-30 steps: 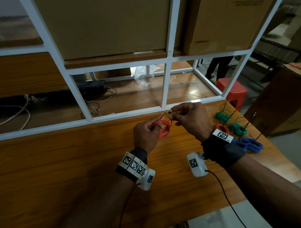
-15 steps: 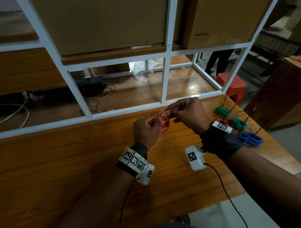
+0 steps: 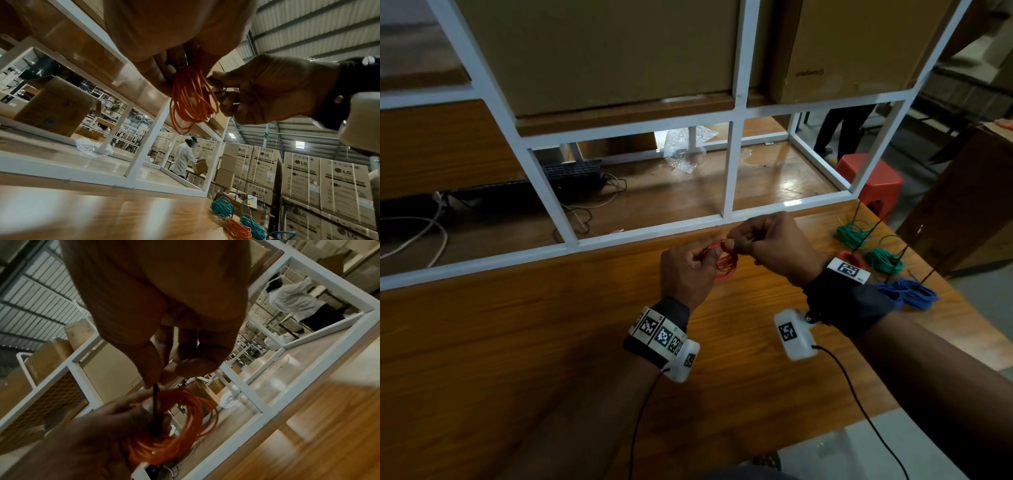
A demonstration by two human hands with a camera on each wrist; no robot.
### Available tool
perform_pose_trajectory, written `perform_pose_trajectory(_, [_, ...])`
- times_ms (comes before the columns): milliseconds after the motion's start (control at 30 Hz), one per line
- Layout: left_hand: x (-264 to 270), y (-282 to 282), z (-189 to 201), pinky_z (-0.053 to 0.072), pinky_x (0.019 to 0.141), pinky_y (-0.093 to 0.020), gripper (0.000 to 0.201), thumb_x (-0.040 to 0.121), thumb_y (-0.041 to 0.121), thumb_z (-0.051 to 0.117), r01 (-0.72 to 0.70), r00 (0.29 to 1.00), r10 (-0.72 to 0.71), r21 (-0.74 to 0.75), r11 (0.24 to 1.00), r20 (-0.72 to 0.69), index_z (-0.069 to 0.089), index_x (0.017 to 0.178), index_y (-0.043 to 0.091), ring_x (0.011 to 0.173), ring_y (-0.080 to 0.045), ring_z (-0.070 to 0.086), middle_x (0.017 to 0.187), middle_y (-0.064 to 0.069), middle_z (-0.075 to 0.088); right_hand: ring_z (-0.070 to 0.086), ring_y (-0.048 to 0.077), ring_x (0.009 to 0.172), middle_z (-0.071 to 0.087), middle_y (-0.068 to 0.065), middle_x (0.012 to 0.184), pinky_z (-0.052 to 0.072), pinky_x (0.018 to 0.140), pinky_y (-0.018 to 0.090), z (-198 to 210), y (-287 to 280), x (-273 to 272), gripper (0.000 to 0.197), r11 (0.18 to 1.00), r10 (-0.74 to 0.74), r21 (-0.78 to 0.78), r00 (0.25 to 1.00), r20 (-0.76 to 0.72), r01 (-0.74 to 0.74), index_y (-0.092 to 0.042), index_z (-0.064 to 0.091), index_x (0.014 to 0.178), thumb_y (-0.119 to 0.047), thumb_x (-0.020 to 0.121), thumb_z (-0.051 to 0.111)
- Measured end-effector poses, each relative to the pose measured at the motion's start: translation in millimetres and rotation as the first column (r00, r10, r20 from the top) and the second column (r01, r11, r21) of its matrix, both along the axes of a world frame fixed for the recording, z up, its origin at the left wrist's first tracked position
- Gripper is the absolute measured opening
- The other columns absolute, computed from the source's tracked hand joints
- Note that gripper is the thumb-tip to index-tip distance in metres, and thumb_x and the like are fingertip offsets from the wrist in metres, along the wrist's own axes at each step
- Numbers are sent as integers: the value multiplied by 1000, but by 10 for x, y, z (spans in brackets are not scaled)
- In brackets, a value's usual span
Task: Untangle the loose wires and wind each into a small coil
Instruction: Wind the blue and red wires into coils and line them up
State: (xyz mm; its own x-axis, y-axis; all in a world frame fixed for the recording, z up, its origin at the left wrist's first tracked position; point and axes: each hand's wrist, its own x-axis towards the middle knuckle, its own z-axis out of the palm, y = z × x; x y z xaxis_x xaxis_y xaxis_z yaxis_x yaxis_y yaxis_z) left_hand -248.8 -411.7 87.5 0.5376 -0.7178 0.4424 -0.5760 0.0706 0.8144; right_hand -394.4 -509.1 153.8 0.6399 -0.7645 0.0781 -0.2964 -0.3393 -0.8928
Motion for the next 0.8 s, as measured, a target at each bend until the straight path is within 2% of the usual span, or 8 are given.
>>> perform_pose_trajectory(67, [-1, 0, 27, 60, 79, -23, 23, 91, 20, 72, 13, 1000, -13, -19, 1000, -8, 75, 114, 19, 95, -4, 71, 109, 2, 76, 72, 6, 67, 78, 1, 77, 51, 55, 15, -49, 16, 3, 4, 996, 24, -85, 1000, -8, -25, -12, 81, 88, -16, 87, 82])
perform_pose_trajectory(167, [15, -2, 55, 58, 80, -18, 25, 92, 19, 72, 50, 998, -51, -33, 998, -31, 74, 117, 17, 97, -3, 70, 111, 0, 75, 73, 14, 77, 78, -1, 84, 60, 66, 27, -117, -17, -7, 13, 980, -19, -196, 998, 58, 30, -14, 80, 97, -20, 86, 84])
perform_pose_trajectory(200, [19, -4, 60, 57, 81, -16, 28, 91, 18, 72, 66, 997, -67, -33, 997, -33, 73, 119, 17, 99, -2, 69, 113, 0, 75, 73, 16, 80, 78, 0, 86, 61, 70, 27, -121, -28, -15, 15, 977, -28, -208, 995, 96, 48, -13, 79, 98, -19, 85, 84])
perform_pose_trajectory(300, [18, -11, 52, 56, 84, -18, 37, 91, 17, 71, 120, 992, -121, -16, 993, -34, 69, 127, 22, 106, -2, 67, 121, 3, 72, 73, 10, 80, 78, 1, 87, 57, 68, 19, -98, -45, -31, 8, 979, -3, -201, 990, 139, 31, -9, 79, 96, -13, 88, 80])
perform_pose_trajectory(467, [-8, 2, 40, 61, 85, -32, 40, 90, 20, 70, 208, 978, -208, -10, 978, -11, 67, 129, 27, 107, -1, 67, 122, 7, 71, 71, 6, 76, 76, -5, 83, 55, 66, 19, -117, -111, -90, 13, 985, -31, -161, 989, 146, 55, -15, 79, 94, -4, 94, 71])
perform_pose_trajectory(567, [-39, 5, 59, 61, 84, -37, 37, 89, 15, 71, 248, 968, -248, -12, 969, -47, 69, 124, 26, 107, -2, 68, 121, 8, 71, 70, 1, 81, 74, -8, 85, 54, 68, 20, -147, -100, -116, 13, 967, -45, -242, 991, 129, 76, -17, 76, 91, -6, 95, 70])
perform_pose_trajectory(733, [-27, 8, 92, 62, 83, -38, 29, 89, 12, 72, 305, 951, -305, 12, 952, -44, 73, 117, 22, 99, -5, 70, 111, 6, 75, 64, 7, 93, 66, -10, 98, 57, 82, 39, -169, -141, -148, 7, 930, -80, -356, 996, 48, 92, -18, 70, 91, -16, 97, 69])
perform_pose_trajectory(800, [-32, 15, 63, 62, 82, -38, 27, 89, 13, 73, 343, 939, -340, 76, 936, -54, 73, 114, 23, 98, -6, 71, 109, 6, 75, 66, 3, 94, 69, -12, 97, 58, 85, 41, -105, -158, -178, 7, 932, -115, -340, 992, 57, 128, -18, 70, 92, -17, 98, 67])
